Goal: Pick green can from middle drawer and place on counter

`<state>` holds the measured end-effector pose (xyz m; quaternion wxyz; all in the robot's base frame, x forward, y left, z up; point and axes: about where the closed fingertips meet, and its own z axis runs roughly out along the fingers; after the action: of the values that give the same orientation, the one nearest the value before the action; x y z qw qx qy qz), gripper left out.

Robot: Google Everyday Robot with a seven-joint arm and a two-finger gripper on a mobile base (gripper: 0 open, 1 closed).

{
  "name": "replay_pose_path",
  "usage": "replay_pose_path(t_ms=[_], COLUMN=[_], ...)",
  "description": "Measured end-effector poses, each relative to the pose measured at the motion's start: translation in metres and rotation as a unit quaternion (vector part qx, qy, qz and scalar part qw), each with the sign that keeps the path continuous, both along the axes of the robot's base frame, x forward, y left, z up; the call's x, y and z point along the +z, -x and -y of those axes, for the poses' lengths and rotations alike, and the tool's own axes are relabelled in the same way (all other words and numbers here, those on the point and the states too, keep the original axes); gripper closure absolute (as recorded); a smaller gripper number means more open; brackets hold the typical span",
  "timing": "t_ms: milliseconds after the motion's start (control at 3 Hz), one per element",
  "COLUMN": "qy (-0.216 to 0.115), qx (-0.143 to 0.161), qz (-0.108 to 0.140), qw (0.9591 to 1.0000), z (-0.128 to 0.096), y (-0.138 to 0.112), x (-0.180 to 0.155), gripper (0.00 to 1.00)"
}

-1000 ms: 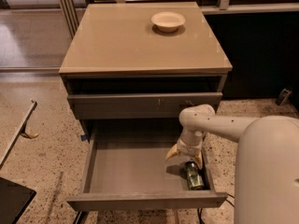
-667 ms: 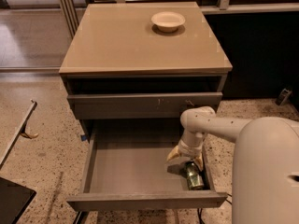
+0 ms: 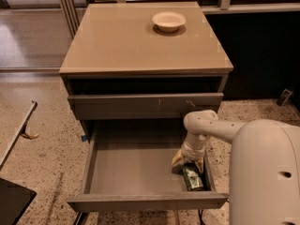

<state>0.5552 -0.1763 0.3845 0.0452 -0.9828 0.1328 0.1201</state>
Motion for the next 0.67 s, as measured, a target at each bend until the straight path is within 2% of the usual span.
replay_pose_path(t_ms=[333, 667], qy=[0.0, 0.0], qx=[0.006, 0.006], qz=[-0.009, -0.009], qw=[0.9999, 0.9999], z=[0.0013, 0.0012], y=[0.0054, 0.0055], x=[-0.0059, -0.0059], gripper=[0.44, 0.67])
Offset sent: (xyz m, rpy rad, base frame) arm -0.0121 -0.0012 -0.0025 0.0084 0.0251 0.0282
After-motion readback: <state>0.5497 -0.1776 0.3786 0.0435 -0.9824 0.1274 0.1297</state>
